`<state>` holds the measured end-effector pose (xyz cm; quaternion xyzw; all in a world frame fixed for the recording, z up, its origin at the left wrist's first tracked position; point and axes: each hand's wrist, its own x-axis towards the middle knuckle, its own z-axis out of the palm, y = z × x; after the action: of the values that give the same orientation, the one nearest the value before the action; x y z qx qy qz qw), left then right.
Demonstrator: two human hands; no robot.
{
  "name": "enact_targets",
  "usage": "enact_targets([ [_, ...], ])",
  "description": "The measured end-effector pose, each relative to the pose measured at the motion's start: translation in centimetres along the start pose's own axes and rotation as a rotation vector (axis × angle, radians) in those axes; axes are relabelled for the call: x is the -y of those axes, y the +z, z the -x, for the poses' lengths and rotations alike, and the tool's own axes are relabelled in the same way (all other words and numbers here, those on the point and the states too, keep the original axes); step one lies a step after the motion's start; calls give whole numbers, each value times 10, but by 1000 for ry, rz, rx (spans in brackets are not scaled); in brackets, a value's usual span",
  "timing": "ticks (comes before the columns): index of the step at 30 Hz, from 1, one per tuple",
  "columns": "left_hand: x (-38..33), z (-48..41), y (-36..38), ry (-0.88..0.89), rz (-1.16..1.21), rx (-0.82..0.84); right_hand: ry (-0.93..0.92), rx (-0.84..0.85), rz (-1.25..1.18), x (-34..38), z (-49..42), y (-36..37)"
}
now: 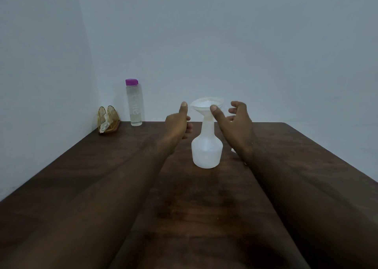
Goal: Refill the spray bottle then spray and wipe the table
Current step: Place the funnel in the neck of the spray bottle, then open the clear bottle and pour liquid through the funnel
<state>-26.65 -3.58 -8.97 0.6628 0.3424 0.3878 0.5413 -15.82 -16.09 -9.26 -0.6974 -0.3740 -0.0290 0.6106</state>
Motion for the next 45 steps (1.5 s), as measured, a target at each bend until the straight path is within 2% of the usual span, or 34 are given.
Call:
enact_targets([
  [2, 16, 6, 1, -13, -36, 46, 32, 19, 0, -8, 12, 2],
  [3, 21, 8, 1, -10, -41, 49, 6, -26, -3, -10, 18, 3],
  [5, 27, 8, 0, -4, -15, 10, -132, -179, -24, -9, 27, 4],
  [7, 27, 6, -6, 17, 13, -34, -324, -251, -58, 2, 33, 6],
  [10, 24, 1, -20, 94, 10, -75, -532, -181, -59, 25, 41, 20],
  [12, 24, -2, -30, 168, 1, -112, -568, -101, -40, 40, 46, 38],
  [15, 31, -12, -51, 258, -105, -179, -447, 57, -57, 51, 49, 76],
  [20, 62, -42, -96, 298, -286, -280, -87, 278, -17, 42, 30, 152],
  [23, 84, -72, -122, 251, -359, -320, 96, 367, -1, 32, 13, 203],
  [26, 103, -104, -143, 185, -360, -319, 194, 418, 20, 26, -7, 252],
  [33, 128, -181, -161, 241, -342, -342, 178, 387, 69, 15, -72, 339],
  [39, 133, -221, -152, 337, -384, -375, 97, 228, 85, 17, -119, 388],
  [45, 139, -244, -159, 272, -281, -366, 71, 175, 44, 11, -142, 418],
])
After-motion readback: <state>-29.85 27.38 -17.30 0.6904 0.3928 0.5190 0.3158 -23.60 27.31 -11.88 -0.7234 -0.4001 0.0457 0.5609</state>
